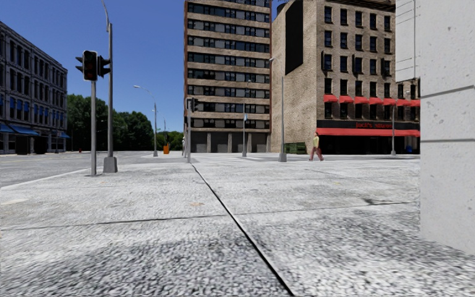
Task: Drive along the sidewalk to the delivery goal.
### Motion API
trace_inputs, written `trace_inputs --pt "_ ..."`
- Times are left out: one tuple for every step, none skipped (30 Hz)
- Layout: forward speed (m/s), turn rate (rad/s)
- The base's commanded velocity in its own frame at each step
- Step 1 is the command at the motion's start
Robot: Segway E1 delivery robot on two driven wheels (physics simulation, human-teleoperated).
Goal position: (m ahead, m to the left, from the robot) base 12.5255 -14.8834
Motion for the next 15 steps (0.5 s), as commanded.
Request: trace_inputs --pt "2.0 -0.35" --pt "2.0 -0.35" --pt "2.0 -0.35" --pt "2.0 -0.35" --pt "2.0 -0.35" --pt "2.0 -0.35" --pt "2.0 -0.35" --pt "2.0 -0.35" --pt "2.0 -0.36" --pt "2.0 -0.37" --pt "2.0 -0.39" --pt "2.0 -0.41" --pt "2.0 -0.41" --pt "2.0 -0.41" --pt "2.0 -0.41"
